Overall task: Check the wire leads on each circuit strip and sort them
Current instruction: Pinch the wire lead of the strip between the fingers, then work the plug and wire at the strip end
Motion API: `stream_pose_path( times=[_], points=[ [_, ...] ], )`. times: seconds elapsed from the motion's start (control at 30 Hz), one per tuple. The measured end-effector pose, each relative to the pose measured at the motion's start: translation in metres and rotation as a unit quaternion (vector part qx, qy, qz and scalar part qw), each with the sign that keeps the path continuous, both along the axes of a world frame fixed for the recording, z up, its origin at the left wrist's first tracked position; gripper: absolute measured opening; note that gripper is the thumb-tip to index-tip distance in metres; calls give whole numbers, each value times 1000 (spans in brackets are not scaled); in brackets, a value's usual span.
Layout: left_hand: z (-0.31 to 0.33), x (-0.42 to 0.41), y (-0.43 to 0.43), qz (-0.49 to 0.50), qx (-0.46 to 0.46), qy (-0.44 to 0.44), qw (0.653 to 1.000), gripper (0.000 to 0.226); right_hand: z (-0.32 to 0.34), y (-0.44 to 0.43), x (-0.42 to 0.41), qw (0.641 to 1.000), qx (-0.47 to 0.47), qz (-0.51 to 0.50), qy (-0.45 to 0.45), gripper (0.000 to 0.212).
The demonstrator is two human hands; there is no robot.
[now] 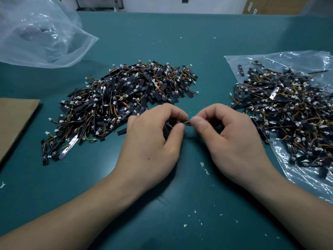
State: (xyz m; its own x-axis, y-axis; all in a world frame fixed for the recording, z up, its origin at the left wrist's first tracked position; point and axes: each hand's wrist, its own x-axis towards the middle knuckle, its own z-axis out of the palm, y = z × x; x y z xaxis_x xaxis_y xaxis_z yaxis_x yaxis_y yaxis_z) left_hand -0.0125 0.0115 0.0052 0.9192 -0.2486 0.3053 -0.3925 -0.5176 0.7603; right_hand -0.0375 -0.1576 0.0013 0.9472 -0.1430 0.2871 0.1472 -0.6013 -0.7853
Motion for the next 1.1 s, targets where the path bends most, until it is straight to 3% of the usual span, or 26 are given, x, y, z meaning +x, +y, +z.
stream_pose_path(
  times=[0.13,0.27,0.43,0.57,0.83,1.1],
  points=[
    [-1,0,1,9,-30,10,999,6,2,-1,-1,999,47,-8,-21,15],
    [1,-3,0,36,-55,-6,998,5,2,2,-2,997,15,-3,-79,12],
    [0,-2,2,23,-69,-26,997,1,1,0,0,996,84,-30,-21,16],
    [-1,2,4,20,-115,-10,993,14,0,1,-1,996,83,-30,-14,19],
    [1,1,6,-30,-167,-4,986,10,5,1,-2,992,98,75,20,30],
    [3,-2,6,-109,-172,34,978,4,8,-1,-5,987,87,134,-11,39]
  ],
)
